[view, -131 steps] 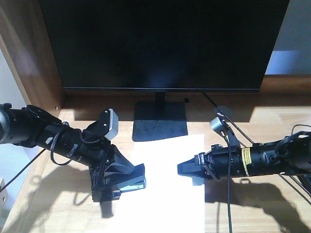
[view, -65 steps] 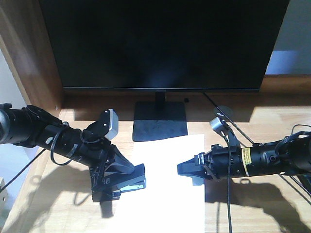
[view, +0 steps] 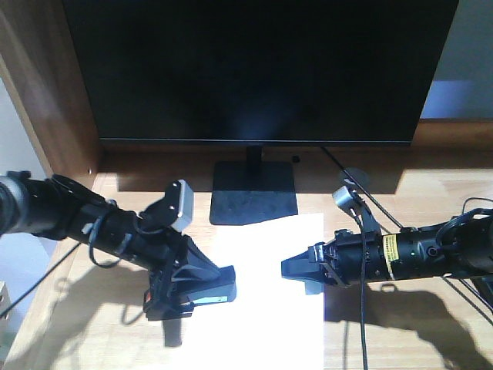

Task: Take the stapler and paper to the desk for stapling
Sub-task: 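Set the stapler onto the paper edge with the left gripper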

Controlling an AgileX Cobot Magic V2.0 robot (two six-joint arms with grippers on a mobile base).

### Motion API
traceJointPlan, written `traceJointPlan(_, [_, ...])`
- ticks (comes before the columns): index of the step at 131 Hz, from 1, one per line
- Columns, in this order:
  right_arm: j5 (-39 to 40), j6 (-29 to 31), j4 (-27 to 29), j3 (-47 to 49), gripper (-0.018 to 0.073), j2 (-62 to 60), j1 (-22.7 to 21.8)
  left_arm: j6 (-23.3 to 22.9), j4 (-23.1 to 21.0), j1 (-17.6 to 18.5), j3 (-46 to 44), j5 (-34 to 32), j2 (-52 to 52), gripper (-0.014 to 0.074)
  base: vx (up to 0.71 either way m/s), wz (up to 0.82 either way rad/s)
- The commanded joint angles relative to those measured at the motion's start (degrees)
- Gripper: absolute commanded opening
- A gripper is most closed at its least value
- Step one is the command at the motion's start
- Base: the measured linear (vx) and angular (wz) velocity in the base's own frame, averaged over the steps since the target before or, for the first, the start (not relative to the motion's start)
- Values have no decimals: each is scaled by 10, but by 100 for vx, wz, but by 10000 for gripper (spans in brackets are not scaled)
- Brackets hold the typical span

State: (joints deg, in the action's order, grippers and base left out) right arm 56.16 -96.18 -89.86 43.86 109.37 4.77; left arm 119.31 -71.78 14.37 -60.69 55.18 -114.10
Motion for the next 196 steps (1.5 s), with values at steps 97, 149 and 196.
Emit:
traceJointPlan(97, [31, 3, 19, 11, 4, -21, -2, -12, 18, 13, -13, -19, -17, -6, 0, 0])
traceJointPlan(149, [31, 3, 19, 11, 4, -21, -2, -14, 17, 13, -13, -5, 61, -6, 0, 0])
traceJointPlan(196, [31, 3, 19, 11, 10, -21, -2, -21, 18, 13, -13, -6, 128, -6, 0, 0])
